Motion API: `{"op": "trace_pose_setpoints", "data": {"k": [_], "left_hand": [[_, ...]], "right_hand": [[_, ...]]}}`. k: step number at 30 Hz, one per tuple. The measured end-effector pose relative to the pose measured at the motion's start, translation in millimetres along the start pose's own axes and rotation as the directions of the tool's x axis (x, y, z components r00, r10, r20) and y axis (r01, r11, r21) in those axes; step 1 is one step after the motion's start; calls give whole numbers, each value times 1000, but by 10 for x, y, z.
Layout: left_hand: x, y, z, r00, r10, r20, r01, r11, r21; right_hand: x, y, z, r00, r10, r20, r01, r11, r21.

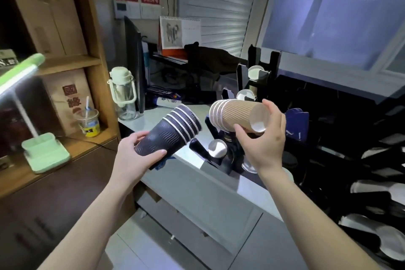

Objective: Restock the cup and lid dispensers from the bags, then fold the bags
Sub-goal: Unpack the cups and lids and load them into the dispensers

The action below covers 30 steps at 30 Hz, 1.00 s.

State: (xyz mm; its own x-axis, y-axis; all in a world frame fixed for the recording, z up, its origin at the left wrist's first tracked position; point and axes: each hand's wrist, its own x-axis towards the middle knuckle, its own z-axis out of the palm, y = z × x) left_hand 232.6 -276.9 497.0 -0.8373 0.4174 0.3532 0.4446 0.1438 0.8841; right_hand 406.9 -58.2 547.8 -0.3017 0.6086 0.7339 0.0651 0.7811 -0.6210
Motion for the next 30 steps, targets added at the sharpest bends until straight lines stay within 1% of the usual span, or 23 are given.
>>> {"op": "trace_pose_setpoints", "data": {"k": [2, 4, 7, 11, 16, 19, 23, 27, 28, 29, 30], "left_hand": [[52, 71, 82, 997, 68, 42, -73, 988, 133], [91, 161, 187, 992, 97, 86, -114, 967, 229], [152, 306, 334, 975, 180, 133, -212, 933, 289], [265, 470, 431, 926, 214, 310, -332, 852, 404], [354, 697, 549, 838, 253, 483, -488, 743, 457], [358, 744, 694, 810, 276, 518, -548, 672, 499], [426, 719, 927, 788, 236, 569, -582, 587, 562], [439, 641, 1182, 746, 201, 635, -645, 453, 615], [422, 608, 1243, 724, 193, 662, -667, 439, 602], [396, 571, 1288, 701, 178, 690, -679, 464, 570], [369, 539, 1313, 689, 154, 708, -660, 538, 525]], "right_hand": [[112, 32, -18, 1000, -18, -6, 18, 999, -48], [226, 72, -29, 999, -35, -10, 34, 995, -90], [347, 131, -43, 999, -28, -28, 25, 995, -98], [432, 235, -39, 1000, -21, -11, 20, 996, -82], [499, 330, -9, 997, -48, 62, 55, 993, -109], [544, 390, 1, 989, -71, 129, 87, 989, -120], [607, 446, 33, 970, -49, 239, 83, 987, -136], [673, 507, 103, 933, -97, 346, 155, 978, -142], [685, 517, 123, 921, -111, 373, 177, 973, -146], [692, 523, 142, 912, -130, 390, 200, 969, -145], [692, 529, 160, 905, -157, 395, 227, 964, -136]]}}
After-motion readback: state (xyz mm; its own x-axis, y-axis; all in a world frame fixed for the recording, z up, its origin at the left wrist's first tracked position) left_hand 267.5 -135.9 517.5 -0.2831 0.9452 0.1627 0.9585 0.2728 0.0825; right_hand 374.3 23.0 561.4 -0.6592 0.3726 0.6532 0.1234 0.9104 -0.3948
